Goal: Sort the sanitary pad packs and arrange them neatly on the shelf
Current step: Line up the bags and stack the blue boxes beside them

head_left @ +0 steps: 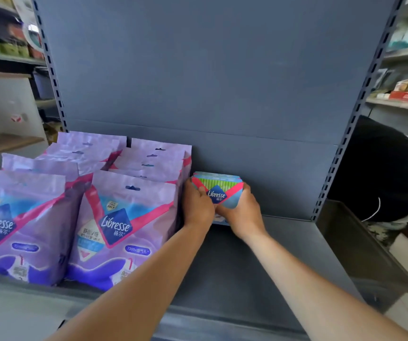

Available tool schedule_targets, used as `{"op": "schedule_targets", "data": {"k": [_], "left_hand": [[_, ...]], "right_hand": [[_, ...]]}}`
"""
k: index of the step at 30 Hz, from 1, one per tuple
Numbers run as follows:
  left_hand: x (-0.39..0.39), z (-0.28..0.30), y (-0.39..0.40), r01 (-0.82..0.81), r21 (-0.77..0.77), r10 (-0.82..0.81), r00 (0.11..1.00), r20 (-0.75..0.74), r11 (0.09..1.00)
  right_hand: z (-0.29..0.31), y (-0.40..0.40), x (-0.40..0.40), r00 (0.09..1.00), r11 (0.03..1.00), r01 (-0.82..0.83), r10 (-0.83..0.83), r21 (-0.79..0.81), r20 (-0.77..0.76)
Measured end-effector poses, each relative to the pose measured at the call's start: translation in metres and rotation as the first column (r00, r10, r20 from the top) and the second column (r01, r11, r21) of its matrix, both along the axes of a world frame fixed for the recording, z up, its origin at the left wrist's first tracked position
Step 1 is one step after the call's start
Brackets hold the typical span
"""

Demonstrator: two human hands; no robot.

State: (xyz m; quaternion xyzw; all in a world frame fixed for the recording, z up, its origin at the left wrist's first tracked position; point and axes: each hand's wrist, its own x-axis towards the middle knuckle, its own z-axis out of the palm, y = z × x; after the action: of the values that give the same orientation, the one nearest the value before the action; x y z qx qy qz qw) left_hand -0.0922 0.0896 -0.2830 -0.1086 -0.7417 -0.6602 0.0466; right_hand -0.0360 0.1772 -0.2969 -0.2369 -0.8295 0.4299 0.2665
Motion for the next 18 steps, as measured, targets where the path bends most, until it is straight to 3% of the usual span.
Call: {"op": "schedule_targets", "data": {"k": [8, 15, 18], "left_hand": [[-0.002, 0.003, -0.005, 0.02, -0.188, -0.04, 0.994, -0.105, 0.982], [0.01, -0.018, -0.011, 0.094, -0.418, -0.092, 0.995, 0.026, 0.904], [0.034, -0.017, -0.021, 0.204, -0.567, -0.172, 0.979, 0.109, 0.798]], "right_hand": [[-0.013, -0.005, -0.015, 0.996, 0.996, 0.092, -0.092, 0.008, 0.007], [-0.007, -0.012, -0.014, 0.98, 0.989, 0.151, -0.15, 0.003, 0.132], [-0.004, -0.015, -0.012, 0.966, 0.983, 0.182, -0.183, 0.018, 0.184]]}}
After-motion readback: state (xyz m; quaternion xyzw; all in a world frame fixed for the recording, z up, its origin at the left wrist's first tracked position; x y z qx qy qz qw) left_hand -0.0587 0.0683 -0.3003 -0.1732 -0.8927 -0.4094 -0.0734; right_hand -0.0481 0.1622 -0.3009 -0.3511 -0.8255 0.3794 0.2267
